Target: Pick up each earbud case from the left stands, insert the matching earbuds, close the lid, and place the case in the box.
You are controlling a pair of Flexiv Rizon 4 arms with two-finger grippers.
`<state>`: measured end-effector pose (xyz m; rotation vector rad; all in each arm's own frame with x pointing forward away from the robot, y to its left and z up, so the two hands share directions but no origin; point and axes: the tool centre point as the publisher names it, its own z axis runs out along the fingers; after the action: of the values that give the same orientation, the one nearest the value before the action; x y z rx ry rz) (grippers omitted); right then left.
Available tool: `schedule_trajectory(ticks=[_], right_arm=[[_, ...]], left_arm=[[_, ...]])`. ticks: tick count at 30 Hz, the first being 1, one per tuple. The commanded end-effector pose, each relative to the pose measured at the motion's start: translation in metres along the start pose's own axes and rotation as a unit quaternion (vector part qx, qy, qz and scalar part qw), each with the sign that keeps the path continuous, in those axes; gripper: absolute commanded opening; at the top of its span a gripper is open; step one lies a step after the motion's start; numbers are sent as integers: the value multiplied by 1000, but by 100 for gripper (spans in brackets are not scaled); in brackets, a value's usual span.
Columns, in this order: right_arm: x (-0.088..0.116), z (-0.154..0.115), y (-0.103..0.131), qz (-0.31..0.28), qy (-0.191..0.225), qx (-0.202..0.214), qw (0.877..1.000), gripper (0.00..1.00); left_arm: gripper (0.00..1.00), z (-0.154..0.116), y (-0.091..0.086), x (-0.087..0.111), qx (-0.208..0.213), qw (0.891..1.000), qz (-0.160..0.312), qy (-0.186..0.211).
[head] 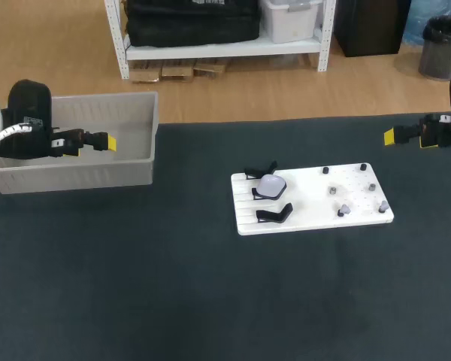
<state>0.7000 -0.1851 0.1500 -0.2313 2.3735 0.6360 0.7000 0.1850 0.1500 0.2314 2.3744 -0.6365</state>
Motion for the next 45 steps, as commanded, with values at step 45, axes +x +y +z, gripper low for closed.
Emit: schedule_trajectory(ticks=[45], right_arm=[[0,0,0,0,0,0,1000,100]], left_arm=[[100,-9,-67,12,383,835,390,-59]])
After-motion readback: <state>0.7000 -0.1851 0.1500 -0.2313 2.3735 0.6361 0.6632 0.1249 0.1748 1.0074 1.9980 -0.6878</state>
